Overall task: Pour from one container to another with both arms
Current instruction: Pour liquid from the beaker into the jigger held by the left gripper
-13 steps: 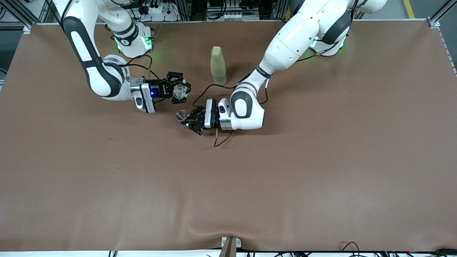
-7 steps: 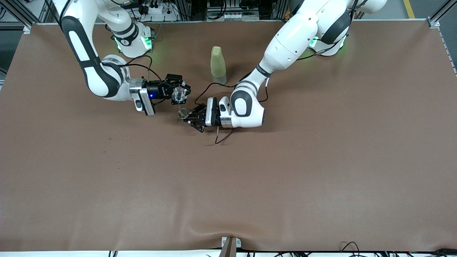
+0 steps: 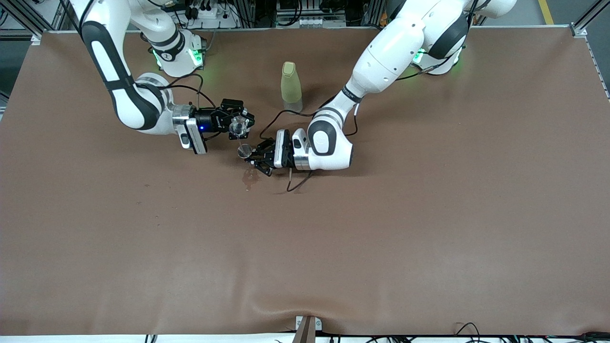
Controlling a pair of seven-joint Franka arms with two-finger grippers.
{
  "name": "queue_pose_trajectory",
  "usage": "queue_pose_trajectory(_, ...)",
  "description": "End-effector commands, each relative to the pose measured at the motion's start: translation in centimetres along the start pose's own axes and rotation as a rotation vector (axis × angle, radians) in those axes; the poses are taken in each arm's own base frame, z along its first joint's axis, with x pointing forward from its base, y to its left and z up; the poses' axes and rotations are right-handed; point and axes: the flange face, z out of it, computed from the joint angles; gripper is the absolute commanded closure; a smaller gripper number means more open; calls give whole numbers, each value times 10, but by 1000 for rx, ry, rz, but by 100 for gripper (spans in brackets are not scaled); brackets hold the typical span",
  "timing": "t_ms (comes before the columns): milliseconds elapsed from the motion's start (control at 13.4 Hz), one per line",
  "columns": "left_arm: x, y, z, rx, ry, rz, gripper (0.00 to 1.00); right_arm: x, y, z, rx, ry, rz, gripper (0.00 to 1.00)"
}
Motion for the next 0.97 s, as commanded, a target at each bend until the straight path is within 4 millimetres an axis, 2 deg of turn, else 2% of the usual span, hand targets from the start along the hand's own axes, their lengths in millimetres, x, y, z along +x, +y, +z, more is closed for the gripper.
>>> queue_pose_trajectory(0, 11, -5, -6, 29, 24, 8, 100, 0, -8, -2, 2, 8, -9, 100)
queue_pose_trajectory(897, 12, -4, -5, 26, 24, 10, 100, 0, -8, -1, 5, 7, 51, 100)
